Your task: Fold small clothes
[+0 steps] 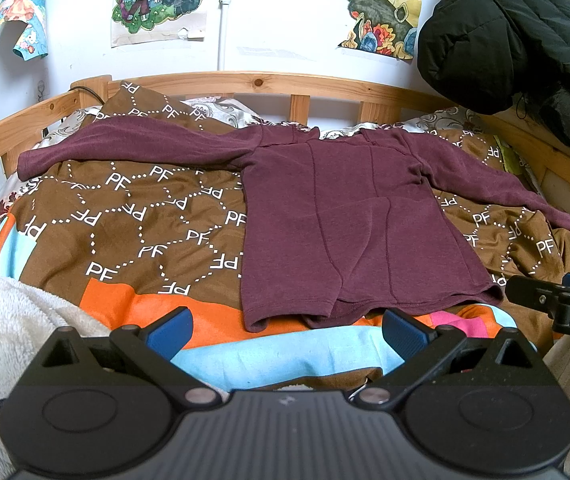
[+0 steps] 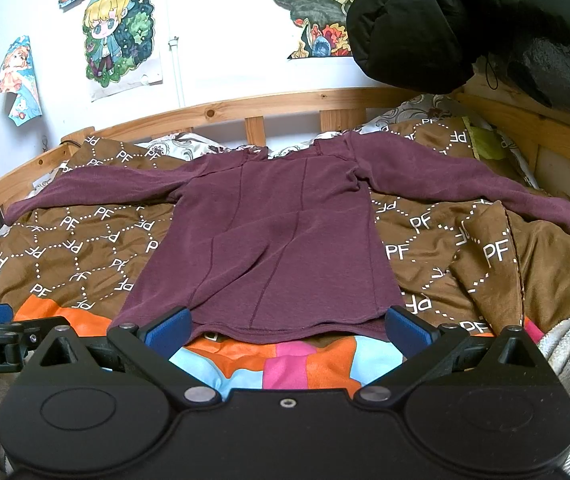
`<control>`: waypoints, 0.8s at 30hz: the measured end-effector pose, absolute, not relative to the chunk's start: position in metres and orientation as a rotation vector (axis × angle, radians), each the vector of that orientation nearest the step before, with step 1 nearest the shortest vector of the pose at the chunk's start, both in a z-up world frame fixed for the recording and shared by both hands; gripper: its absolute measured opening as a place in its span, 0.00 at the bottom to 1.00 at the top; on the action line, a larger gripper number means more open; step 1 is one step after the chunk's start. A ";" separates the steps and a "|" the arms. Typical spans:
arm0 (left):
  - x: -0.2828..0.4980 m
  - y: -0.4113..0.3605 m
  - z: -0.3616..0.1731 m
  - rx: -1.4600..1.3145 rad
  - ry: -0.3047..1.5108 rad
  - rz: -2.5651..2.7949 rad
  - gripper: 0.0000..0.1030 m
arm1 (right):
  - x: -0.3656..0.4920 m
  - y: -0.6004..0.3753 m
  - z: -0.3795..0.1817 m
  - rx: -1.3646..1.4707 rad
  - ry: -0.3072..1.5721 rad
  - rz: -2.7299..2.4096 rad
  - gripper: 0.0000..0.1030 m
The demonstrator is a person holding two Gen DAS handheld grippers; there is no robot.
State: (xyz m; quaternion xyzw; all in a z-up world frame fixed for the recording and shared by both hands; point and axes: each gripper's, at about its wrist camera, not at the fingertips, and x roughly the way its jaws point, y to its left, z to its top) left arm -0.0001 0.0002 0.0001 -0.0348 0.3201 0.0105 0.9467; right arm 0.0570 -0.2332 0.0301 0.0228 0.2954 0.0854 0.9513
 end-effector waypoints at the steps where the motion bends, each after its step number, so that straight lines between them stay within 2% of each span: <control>1: 0.000 0.000 0.000 -0.071 0.652 0.021 0.99 | 0.057 -0.233 0.030 0.046 0.601 0.174 1.00; 24: 0.000 0.000 0.000 -0.071 0.653 0.022 0.99 | 0.056 -0.234 0.031 0.052 0.600 0.175 1.00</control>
